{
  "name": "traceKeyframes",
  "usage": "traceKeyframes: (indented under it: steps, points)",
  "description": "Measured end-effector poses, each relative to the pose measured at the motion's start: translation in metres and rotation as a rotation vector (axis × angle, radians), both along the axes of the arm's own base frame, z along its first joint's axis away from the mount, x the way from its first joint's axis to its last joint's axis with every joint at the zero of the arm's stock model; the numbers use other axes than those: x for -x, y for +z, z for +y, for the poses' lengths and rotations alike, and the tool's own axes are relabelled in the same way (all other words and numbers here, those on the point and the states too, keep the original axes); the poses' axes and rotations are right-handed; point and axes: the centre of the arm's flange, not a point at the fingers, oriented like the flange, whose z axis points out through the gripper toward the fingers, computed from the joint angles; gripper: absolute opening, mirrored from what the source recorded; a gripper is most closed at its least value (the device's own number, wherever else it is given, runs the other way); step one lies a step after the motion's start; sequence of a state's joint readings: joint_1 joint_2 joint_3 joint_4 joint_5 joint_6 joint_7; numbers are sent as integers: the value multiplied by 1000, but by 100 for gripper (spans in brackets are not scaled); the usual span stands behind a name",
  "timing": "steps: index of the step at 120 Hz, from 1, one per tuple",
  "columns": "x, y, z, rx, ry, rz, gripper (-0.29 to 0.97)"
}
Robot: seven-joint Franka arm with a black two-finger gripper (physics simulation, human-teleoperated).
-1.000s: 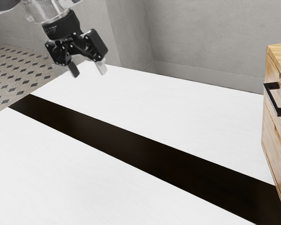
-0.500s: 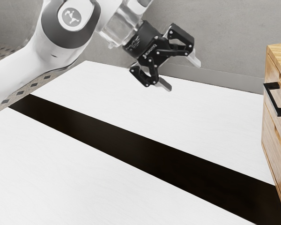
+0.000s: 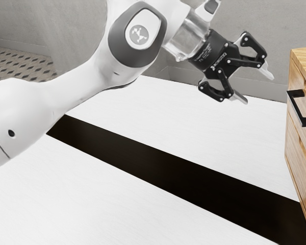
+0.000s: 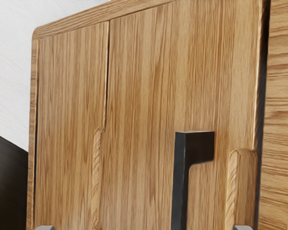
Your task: Pull the drawer handle with one arm to open the drawer
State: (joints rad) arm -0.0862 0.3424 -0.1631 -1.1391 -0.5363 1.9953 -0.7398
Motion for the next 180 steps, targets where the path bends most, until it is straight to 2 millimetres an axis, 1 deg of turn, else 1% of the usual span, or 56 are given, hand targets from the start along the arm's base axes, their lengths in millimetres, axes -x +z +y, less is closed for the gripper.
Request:
traceKeyframes:
  steps: [14, 36, 49, 63, 81, 101, 110, 131, 136, 144, 147, 161, 172, 180]
  points:
    - [-7, -12, -21, 17, 1, 22, 44]
    - [-15, -31, -32, 35, 21, 68, 43]
    - [-15, -34, -44, 46, 20, 78, 41]
    - [-17, -38, -47, 51, 28, 92, 38]
    - [-18, -45, -51, 51, 38, 112, 30]
    - [-19, -49, -49, 36, 52, 121, 22]
    - [-18, -44, -46, 28, 59, 115, 19]
    - [-9, -43, -32, -5, 80, 131, 15]
    - [-11, -44, -22, -10, 94, 136, 15]
    - [-10, -47, -17, -19, 98, 151, 14]
    - [-10, -47, -10, -22, 107, 155, 14]
    - [-2, -43, 5, -28, 122, 166, 14]
    - [3, -45, 9, -32, 127, 178, 13]
    - [9, -47, 7, -36, 123, 186, 13]
